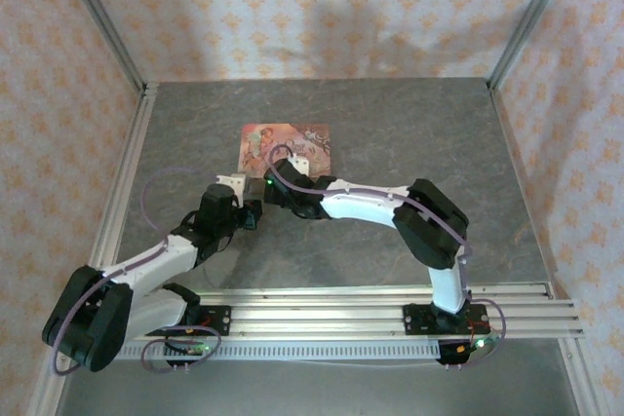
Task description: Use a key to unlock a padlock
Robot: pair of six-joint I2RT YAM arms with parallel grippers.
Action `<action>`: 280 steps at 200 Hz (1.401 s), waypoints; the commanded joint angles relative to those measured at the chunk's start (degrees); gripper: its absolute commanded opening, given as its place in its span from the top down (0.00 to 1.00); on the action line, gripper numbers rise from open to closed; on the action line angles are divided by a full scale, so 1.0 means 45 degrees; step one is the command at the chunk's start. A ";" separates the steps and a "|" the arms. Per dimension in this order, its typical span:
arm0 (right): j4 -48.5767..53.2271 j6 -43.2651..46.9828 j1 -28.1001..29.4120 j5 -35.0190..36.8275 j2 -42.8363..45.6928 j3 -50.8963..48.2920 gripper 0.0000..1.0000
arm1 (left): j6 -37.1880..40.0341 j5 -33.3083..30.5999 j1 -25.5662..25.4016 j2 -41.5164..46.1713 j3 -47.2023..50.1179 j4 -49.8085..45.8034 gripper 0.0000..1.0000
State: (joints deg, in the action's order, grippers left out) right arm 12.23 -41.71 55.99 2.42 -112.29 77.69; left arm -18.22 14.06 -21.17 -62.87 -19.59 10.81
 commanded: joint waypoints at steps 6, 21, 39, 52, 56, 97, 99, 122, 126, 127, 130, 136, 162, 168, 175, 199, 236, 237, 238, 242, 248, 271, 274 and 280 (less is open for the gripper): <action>0.1314 0.0111 0.0059 0.0903 -0.0828 0.0744 0.39 | -0.0344 -0.0293 0.0318 0.0806 0.0342 -0.0888 0.81; 0.1439 0.0196 0.0044 0.0984 -0.1067 0.1017 0.40 | -0.0403 -0.0280 0.0397 0.1197 0.0483 -0.0936 0.80; 0.1646 0.0399 0.0073 0.1178 -0.1272 0.1309 0.41 | -0.0400 -0.0310 0.0461 0.1523 0.0599 -0.0991 0.79; 0.1827 0.0584 0.0078 0.1349 -0.1425 0.1512 0.42 | -0.0385 -0.0312 0.0505 0.1688 0.0643 -0.0997 0.79; 0.1865 0.0618 0.0068 0.1400 -0.1461 0.1584 0.42 | -0.0385 -0.0308 0.0505 0.1696 0.0653 -0.0986 0.79; 0.2373 0.0880 0.0156 0.1974 -0.1926 0.2194 0.42 | -0.0354 -0.0256 0.0563 0.1711 0.0721 -0.0873 0.78; 0.2393 0.0883 0.0166 0.2005 -0.1962 0.2234 0.42 | -0.0333 -0.0250 0.0554 0.1722 0.0722 -0.0867 0.78; 0.2738 0.0920 0.0192 0.2176 -0.2313 0.2657 0.43 | -0.0316 -0.0241 0.0564 0.1716 0.0741 -0.0840 0.78; 0.2800 0.0928 0.0195 0.2193 -0.2379 0.2728 0.43 | -0.0325 -0.0252 0.0564 0.1725 0.0741 -0.0842 0.78; 0.2825 0.0929 0.0195 0.2195 -0.2395 0.2751 0.43 | -0.0316 -0.0253 0.0563 0.1725 0.0741 -0.0841 0.78; 0.2870 0.0930 0.0181 0.2214 -0.2450 0.2813 0.43 | -0.0311 -0.0254 0.0563 0.1738 0.0741 -0.0839 0.78; 0.2940 0.0927 0.0192 0.2220 -0.2532 0.2897 0.45 | -0.0309 -0.0250 0.0563 0.1741 0.0751 -0.0824 0.78; 0.3082 0.0978 0.0195 0.2301 -0.2721 0.3120 0.49 | -0.0273 -0.0236 0.0585 0.1823 0.0780 -0.0839 0.78; 0.3117 0.1007 0.0195 0.2323 -0.2766 0.3162 0.50 | -0.0268 -0.0235 0.0583 0.1842 0.0794 -0.0837 0.78; 0.3155 0.1048 0.0185 0.2359 -0.2795 0.3236 0.52 | -0.0268 -0.0225 0.0579 0.1861 0.0800 -0.0838 0.78; 0.3332 0.1227 0.0195 0.2418 -0.3026 0.3542 0.59 | -0.0250 -0.0185 0.0597 0.1872 0.0797 -0.0839 0.78; 0.3474 0.1317 0.0194 0.2425 -0.3250 0.3810 0.70 | -0.0209 -0.0133 0.0584 0.1920 0.0800 -0.0860 0.77; 0.3474 0.1319 0.0195 0.2419 -0.3250 0.3819 0.70 | -0.0209 -0.0125 0.0583 0.1921 0.0800 -0.0859 0.78; 0.3474 0.1329 0.0185 0.2425 -0.3240 0.3824 0.70 | -0.0209 -0.0131 0.0583 0.1921 0.0800 -0.0859 0.78; 0.3496 0.1339 0.0193 0.2422 -0.3231 0.3829 0.72 | -0.0209 -0.0139 0.0593 0.1921 0.0800 -0.0874 0.77; 0.3493 0.1341 0.0195 0.2414 -0.3211 0.3829 0.73 | -0.0207 -0.0137 0.0591 0.1921 0.0800 -0.0891 0.77; 0.3565 0.1424 0.0195 0.2451 -0.2999 0.3815 0.79 | -0.0175 -0.0142 0.0597 0.1921 0.0780 -0.0917 0.73; 0.3571 0.1443 0.0183 0.2447 -0.2950 0.3801 0.79 | -0.0161 -0.0155 0.0587 0.1921 0.0763 -0.0930 0.72; 0.3573 0.1462 0.0195 0.2415 -0.2858 0.3768 0.80 | -0.0123 -0.0152 0.0591 0.1906 0.0737 -0.0976 0.71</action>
State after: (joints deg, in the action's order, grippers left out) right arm 26.22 -35.77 56.49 11.14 -126.28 93.45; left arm -19.49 14.09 -18.96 -55.20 -16.64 7.22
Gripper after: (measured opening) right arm 0.238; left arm 0.268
